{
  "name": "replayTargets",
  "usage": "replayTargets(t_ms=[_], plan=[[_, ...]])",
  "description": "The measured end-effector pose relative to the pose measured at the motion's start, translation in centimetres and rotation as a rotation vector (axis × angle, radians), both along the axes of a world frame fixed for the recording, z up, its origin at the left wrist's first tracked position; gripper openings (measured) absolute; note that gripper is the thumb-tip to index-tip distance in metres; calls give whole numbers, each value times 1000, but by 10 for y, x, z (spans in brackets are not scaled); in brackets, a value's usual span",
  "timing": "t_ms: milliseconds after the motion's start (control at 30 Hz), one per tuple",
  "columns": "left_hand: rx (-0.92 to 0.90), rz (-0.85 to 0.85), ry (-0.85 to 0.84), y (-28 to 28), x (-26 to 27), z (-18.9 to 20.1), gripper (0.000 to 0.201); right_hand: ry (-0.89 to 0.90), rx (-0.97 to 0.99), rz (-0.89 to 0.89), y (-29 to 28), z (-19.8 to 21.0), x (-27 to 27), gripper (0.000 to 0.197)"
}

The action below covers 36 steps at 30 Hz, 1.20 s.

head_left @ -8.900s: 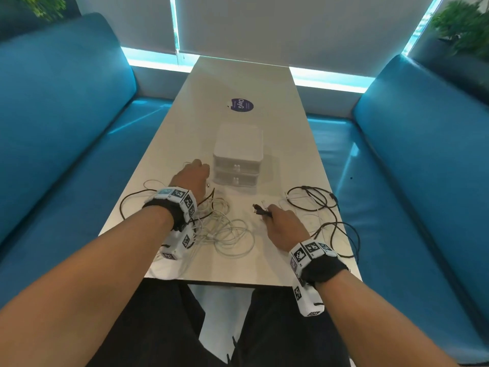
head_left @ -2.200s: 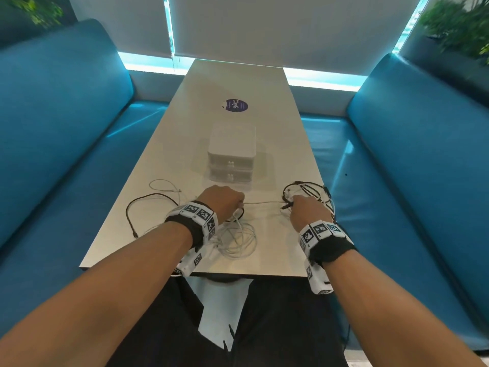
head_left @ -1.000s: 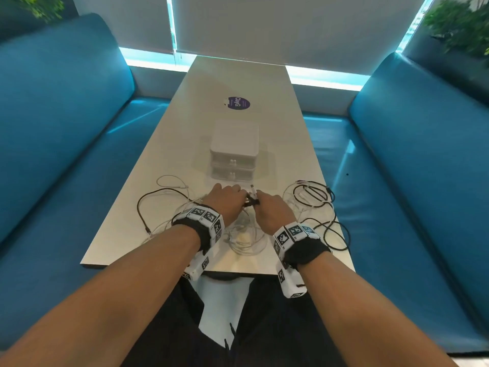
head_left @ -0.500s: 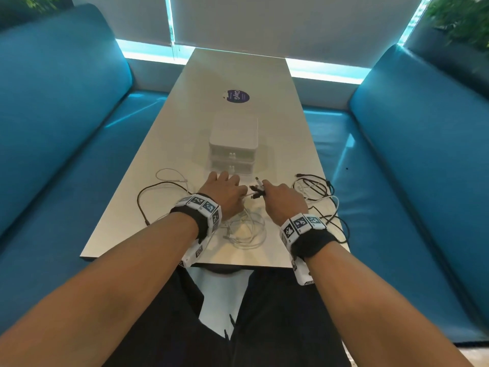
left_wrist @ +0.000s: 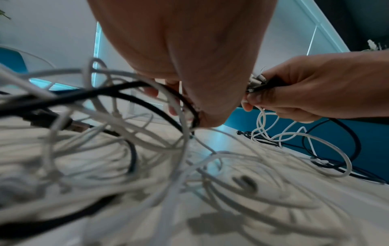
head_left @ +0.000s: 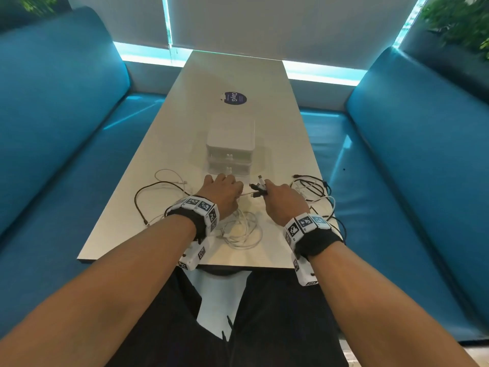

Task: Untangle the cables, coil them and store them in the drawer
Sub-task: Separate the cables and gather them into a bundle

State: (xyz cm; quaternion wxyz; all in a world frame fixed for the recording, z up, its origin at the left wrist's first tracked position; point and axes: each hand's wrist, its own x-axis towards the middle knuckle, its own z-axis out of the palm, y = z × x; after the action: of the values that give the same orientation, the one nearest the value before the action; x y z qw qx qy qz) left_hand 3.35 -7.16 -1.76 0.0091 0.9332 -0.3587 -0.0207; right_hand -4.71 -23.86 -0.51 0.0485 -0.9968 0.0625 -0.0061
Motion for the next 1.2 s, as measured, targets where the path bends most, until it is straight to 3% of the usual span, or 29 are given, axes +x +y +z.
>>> replayTargets(t_ms=[100, 300, 500, 700, 833, 933, 1033, 1100, 1200], plan=[[23, 6, 76, 3, 3, -1, 25, -28, 38, -54, -8, 4, -1, 22], [-79, 74, 198, 19, 8, -8, 18, 5, -50, -129, -34, 13, -9, 25], [-124, 82, 42, 22, 6, -6, 40, 89, -125, -277, -35, 4, -14, 26], [-103, 59, -30, 22, 5, 0, 30, 99, -87, -115, -19, -6, -14, 26], [-137, -26, 15, 22, 2, 3, 22, 163, -168, -248, -27, -7, -19, 22], [-174, -60, 89, 24, -1, 5, 21, 156, -132, -359, -38, -6, -24, 18], [-201, -94, 224, 25, -3, 8, 35, 71, -39, -370, -34, -6, -22, 21], [-171, -104, 296, 24, -6, 11, 37, 42, 40, -307, -26, -9, -18, 23], [-165, -99, 320, 21, -13, 13, 20, 83, 191, -153, -12, -15, -13, 24]])
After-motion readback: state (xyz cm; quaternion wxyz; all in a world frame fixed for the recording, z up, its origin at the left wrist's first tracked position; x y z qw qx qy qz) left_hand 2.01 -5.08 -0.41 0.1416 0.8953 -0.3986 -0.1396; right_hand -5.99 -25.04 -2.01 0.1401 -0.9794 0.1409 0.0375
